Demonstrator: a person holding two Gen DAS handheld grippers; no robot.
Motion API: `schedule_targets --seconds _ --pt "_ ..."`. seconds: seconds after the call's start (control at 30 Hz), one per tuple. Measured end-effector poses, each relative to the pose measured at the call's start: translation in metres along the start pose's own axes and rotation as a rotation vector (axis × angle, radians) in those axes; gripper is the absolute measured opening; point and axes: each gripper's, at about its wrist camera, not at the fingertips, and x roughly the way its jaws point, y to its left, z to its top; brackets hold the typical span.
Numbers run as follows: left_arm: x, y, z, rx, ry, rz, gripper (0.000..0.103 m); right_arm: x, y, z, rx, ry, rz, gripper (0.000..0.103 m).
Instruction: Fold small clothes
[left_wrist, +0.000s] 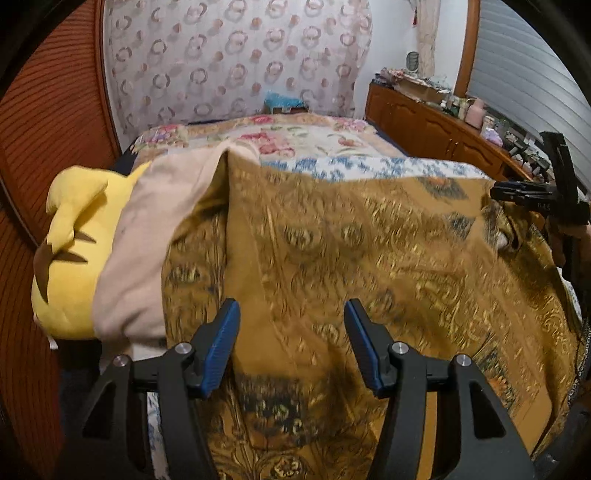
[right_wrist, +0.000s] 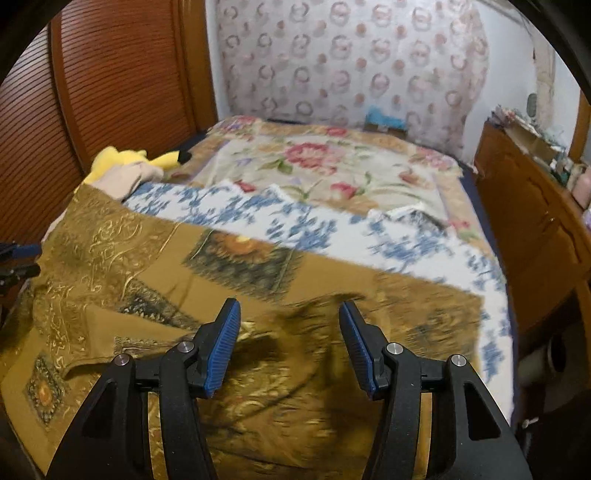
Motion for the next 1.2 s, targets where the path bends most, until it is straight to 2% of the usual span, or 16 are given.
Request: schedule_targets --seconds 0.23,0.43,0.5,0.53,0.57,0.6,0.83,0.97,1.2 --pt "0.011 0.000 -0.017 -0.005 0.036 0.021 0.058 0.022 0.003 -0.003 0.032 0.065 -0.094 0.057" --pt "0.013 -0.002 -0.025 0.006 0.040 0.032 0.058 0.031 -0.006 -0.013 0.070 0.097 -0.046 0.055" --pt "0.013 -0.003 -0.025 0.010 0.042 0.036 0.058 0.029 -0.004 -0.015 0.057 0.091 -0.017 0.030" --pt "0.013 -0.002 -0.024 0.009 0.044 0.035 0.058 0.027 -0.003 -0.016 0.049 0.087 -0.006 0.024" --pt "0.012 -0.001 -0.024 0.006 0.045 0.034 0.058 0.025 -0.001 -0.016 0.044 0.083 0.006 0.011" --pt "0.011 -0.001 -0.025 0.001 0.046 0.033 0.058 0.021 0.000 -0.017 0.039 0.076 0.029 0.005" --pt "0.000 0.012 -0.039 -0.041 0.045 0.026 0.058 -0.048 0.005 -0.041 0.039 -0.053 0.081 0.003" --pt "-0.008 0.015 -0.045 -0.063 0.038 0.026 0.058 -0.085 0.014 -0.064 0.036 -0.088 0.090 0.003" --pt "-0.015 0.016 -0.051 -0.056 0.037 0.041 0.058 -0.115 0.029 -0.116 0.068 -0.052 0.099 0.004"
